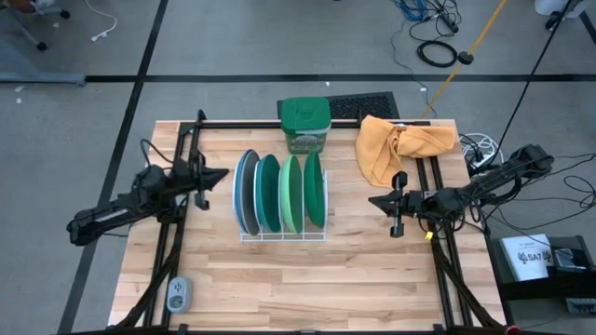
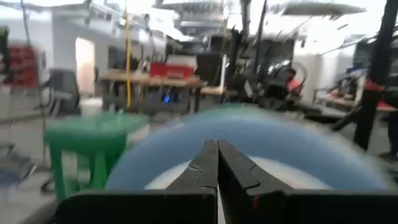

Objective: Sort dishes
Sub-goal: Return to Home Position

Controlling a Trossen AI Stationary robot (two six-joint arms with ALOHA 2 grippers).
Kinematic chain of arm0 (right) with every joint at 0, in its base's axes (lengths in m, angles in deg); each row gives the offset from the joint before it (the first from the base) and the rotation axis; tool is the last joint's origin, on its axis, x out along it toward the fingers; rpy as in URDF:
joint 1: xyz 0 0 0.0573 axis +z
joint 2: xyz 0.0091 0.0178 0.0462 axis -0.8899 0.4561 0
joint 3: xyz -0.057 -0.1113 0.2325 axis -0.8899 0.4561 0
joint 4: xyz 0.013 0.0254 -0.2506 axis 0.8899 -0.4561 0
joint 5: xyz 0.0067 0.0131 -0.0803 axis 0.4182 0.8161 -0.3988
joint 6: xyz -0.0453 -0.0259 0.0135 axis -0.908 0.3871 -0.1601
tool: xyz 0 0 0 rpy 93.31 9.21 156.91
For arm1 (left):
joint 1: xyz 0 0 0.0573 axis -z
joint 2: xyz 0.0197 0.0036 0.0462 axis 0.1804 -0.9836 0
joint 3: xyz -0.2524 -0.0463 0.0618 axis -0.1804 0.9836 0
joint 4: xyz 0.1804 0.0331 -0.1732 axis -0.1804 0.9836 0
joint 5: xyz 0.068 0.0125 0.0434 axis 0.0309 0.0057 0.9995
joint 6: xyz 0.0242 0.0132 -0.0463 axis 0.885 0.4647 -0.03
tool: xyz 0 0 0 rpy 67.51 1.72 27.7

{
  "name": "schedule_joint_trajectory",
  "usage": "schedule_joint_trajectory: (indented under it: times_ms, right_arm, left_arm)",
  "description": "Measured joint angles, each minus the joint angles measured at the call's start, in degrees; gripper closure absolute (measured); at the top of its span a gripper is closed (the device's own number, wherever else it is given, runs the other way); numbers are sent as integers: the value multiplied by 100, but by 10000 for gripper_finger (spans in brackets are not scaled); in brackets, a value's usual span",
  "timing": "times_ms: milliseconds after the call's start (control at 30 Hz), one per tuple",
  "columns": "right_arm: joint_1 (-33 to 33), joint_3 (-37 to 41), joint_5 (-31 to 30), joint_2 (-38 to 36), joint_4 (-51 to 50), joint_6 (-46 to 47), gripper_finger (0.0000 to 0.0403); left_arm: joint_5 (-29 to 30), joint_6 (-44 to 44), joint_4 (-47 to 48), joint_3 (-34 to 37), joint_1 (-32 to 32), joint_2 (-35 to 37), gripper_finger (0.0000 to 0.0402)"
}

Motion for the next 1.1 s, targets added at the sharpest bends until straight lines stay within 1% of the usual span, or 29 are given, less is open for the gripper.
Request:
schedule_joint_trajectory:
  times_ms: [167,267,333,400,467,600,667,767,900,1100]
  right_arm:
    - [-328,195,343,-50,7,215,403]
    - [-505,193,620,-42,-182,312,403]
    - [-626,193,775,-44,-304,356,403]
    - [-751,193,803,-42,-463,391,403]
    - [-880,193,818,-42,-593,442,403]
    - [-1174,193,1350,-53,-628,455,403]
    - [-1304,193,1528,-57,-661,487,403]
    - [-1457,193,1698,-55,-935,607,403]
    - [-1575,193,1810,-55,-1053,707,403]
    - [-1702,193,1813,-55,-1030,630,403]
  left_arm:
    - [635,123,-550,477,458,12,401]
    - [979,275,-407,531,724,9,401]
    - [1083,337,-348,528,909,12,401]
    - [1137,369,-155,528,1112,12,401]
    - [1328,369,99,528,1332,12,401]
    - [1759,427,241,528,1769,14,402]
    - [1820,458,262,528,1967,14,402]
    - [2091,461,496,522,2221,14,402]
    - [2411,569,556,515,2421,-20,402]
    - [2462,617,556,515,2473,-140,402]
